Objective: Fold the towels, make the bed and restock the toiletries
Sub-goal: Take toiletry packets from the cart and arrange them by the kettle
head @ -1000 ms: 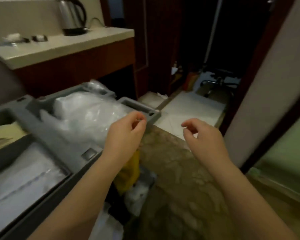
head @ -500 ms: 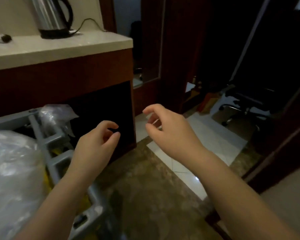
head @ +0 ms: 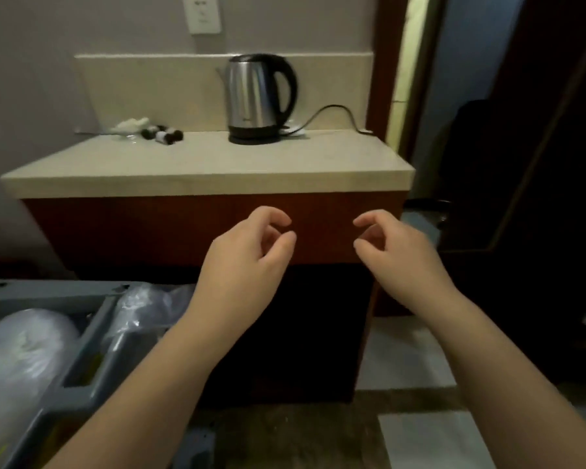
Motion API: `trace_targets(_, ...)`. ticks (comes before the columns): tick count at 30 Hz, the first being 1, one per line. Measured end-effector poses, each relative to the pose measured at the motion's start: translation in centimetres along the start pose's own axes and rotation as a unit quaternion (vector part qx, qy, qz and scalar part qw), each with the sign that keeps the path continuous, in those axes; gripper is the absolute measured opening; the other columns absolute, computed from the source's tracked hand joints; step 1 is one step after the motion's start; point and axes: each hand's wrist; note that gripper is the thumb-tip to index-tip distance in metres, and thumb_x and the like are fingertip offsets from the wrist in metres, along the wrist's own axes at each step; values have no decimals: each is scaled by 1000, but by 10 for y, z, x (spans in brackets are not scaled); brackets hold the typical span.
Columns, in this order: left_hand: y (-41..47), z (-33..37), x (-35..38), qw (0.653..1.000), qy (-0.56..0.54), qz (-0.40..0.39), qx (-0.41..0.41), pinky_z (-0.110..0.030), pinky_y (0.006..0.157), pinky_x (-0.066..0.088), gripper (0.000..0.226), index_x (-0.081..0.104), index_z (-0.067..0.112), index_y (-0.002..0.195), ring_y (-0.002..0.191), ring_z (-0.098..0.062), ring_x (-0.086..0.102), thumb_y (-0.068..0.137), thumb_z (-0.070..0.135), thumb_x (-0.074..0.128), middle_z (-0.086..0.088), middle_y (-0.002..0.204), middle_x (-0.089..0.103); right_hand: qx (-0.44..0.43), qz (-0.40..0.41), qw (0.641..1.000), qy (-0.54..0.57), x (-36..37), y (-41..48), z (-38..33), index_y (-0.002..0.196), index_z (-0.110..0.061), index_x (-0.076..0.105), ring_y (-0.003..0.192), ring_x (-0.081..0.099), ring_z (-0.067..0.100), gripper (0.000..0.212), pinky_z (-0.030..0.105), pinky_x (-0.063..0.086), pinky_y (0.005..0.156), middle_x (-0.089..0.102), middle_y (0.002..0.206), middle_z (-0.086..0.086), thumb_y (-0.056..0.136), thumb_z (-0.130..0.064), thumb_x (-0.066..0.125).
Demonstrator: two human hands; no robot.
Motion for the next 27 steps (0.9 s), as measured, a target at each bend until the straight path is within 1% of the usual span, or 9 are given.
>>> trace_targets(4,62,-24,-12,994,55,48,-78,-26,70,46,21,57,27,112,78,-2,56,93,33,53,12,85,59,-72,-61,995,43,24,110,-34,113,-32,54,82,53,2,21,23,43,68,59,93,-16,92,-26,53)
trace_targets(7,106,-71,-32,983,104,108,-110,-26,69,38,26,55,25,118,82,-7,55,93,33,53,14,90,58,-137,-94,984,65,55,176,-63,113,-32,53,85,55,4,21,29,49,72,56,92,-16,93,-25,51)
trace_targets(9,139,-107,-42,976,134,124,-120,-27,74,39,33,51,24,124,90,-9,54,93,35,52,9,102,58,-167,-97,980,57,82,218,-72,113,-31,54,86,56,6,23,28,46,70,56,90,-16,91,-25,52)
trace_targets(11,176,-145,-51,973,157,119,-121,-32,84,45,43,43,25,132,102,-13,54,93,39,52,2,119,54,-179,-109,976,49,114,264,-81,114,-29,56,89,57,10,25,26,41,68,58,93,-13,90,-25,54)
trace_targets(14,246,-204,-73,967,197,105,-123,-35,96,39,57,32,24,141,119,-22,47,91,45,53,-5,132,44,-170,-137,975,52,156,345,-107,118,-28,56,94,57,13,28,25,43,67,59,105,-7,90,-27,55)
trace_targets(19,360,-290,-99,955,235,12,-179,-39,107,29,77,22,26,147,134,-28,31,85,58,54,-9,146,34,-153,-177,972,16,243,463,-152,129,-25,51,114,51,20,41,26,39,85,50,131,4,89,-31,56)
trace_targets(23,423,-346,-102,958,208,26,-198,-41,106,30,66,31,25,144,132,-32,33,89,59,45,-13,143,39,-145,-211,966,-16,312,512,-172,137,-26,44,126,43,24,52,32,36,95,44,138,7,89,-43,55)
trace_targets(25,444,-367,-106,962,197,38,-184,-36,105,29,52,41,20,141,131,-29,36,97,48,37,-13,141,44,-149,-220,964,-25,340,527,-183,138,-28,42,128,41,27,58,36,36,101,44,138,7,86,-49,55)
trace_targets(27,457,-381,-108,968,197,62,-141,-31,91,32,36,58,13,121,118,-25,46,102,30,33,-13,123,56,-159,-236,957,-60,363,533,-192,135,-31,44,125,43,30,58,38,40,99,46,133,7,82,-52,56)
Point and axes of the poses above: each hand's wrist, its own y-axis towards the middle knuckle, its own x-axis out of the palm, z = x × y
